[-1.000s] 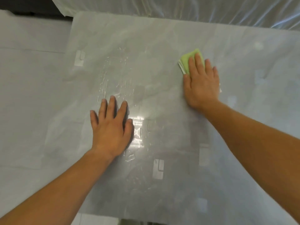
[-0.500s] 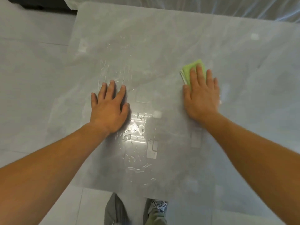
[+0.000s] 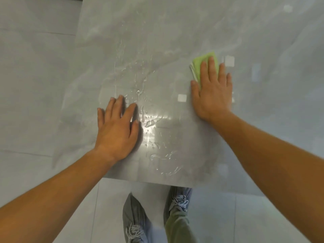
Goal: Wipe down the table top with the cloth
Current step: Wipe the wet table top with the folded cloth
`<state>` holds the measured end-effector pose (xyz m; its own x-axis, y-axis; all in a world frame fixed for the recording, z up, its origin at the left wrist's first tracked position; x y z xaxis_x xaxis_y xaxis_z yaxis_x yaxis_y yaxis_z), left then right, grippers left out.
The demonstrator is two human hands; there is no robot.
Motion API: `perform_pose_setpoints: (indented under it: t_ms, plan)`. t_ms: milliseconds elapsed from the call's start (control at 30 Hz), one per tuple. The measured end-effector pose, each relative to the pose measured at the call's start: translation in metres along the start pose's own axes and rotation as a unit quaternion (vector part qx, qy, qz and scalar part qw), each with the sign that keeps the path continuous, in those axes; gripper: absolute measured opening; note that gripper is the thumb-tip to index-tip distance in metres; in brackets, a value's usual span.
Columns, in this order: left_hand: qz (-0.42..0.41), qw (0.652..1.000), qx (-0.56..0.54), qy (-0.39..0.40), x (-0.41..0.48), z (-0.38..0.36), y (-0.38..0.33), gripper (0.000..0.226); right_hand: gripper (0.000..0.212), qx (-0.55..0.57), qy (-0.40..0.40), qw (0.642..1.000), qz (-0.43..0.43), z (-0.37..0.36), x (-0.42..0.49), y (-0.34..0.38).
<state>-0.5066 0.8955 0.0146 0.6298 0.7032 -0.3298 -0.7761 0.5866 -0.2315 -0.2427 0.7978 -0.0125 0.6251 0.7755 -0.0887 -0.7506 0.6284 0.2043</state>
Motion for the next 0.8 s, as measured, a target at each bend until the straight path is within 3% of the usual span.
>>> perform_pose_setpoints:
  t_ms: [67,167,233,300,367,433,500,600,667,733,800]
  plan:
    - [-0.012,1.000,0.010,0.012,-0.005,-0.005,0.004,0.056,0.066,-0.011,0.026,0.995,0.099,-0.011,-0.044,0.032]
    - [-0.016,0.999,0.028,0.010,-0.005,-0.007,0.007,0.060,0.062,-0.046,0.093,0.938,0.330,-0.018,-0.122,0.046]
    - [-0.016,0.999,0.034,0.006,-0.005,-0.007,0.009,0.060,0.059,-0.059,0.106,0.918,0.377,-0.014,-0.118,0.027]
    - [-0.022,0.999,0.038,0.008,-0.005,-0.007,0.010,0.057,0.058,-0.054,0.076,0.954,0.284,-0.010,-0.092,0.007]
    - [-0.025,0.999,0.037,0.016,-0.005,-0.009,0.011,0.056,0.058,-0.006,0.043,0.995,0.088,-0.001,-0.066,-0.008]
    - [-0.026,0.999,0.031,0.024,-0.007,-0.011,0.012,0.057,0.060,0.022,0.025,0.998,-0.044,-0.002,-0.066,0.003]
    - [-0.039,0.999,0.024,0.018,-0.013,-0.012,0.011,0.057,0.063,0.011,0.025,0.999,-0.028,-0.011,-0.095,0.029]
    - [-0.072,0.997,0.014,0.015,-0.028,-0.013,0.009,0.058,0.062,-0.017,0.070,0.987,0.143,-0.021,-0.157,0.048]
    - [-0.087,0.996,0.019,0.031,-0.038,-0.016,0.008,0.060,0.060,-0.038,0.085,0.975,0.200,-0.021,-0.173,0.027]
    - [-0.095,0.994,0.029,0.049,-0.043,-0.018,0.009,0.061,0.059,-0.039,0.061,0.986,0.149,-0.015,-0.171,-0.004]
    - [-0.094,0.994,0.032,0.049,-0.043,-0.019,0.011,0.060,0.061,-0.017,0.045,0.999,0.004,-0.005,-0.172,-0.031]
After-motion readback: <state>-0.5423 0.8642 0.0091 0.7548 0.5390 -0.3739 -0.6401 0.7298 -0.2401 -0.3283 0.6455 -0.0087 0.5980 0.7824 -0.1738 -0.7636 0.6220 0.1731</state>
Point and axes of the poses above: each hand's wrist, its own x-axis towards the middle knuckle, its own z-axis out of the back of the hand, y = z × x, the point moved 1 cm from there along x, towards the middle knuckle, and after that the axes turned 3 degrees about z, right-handed, at the moved point
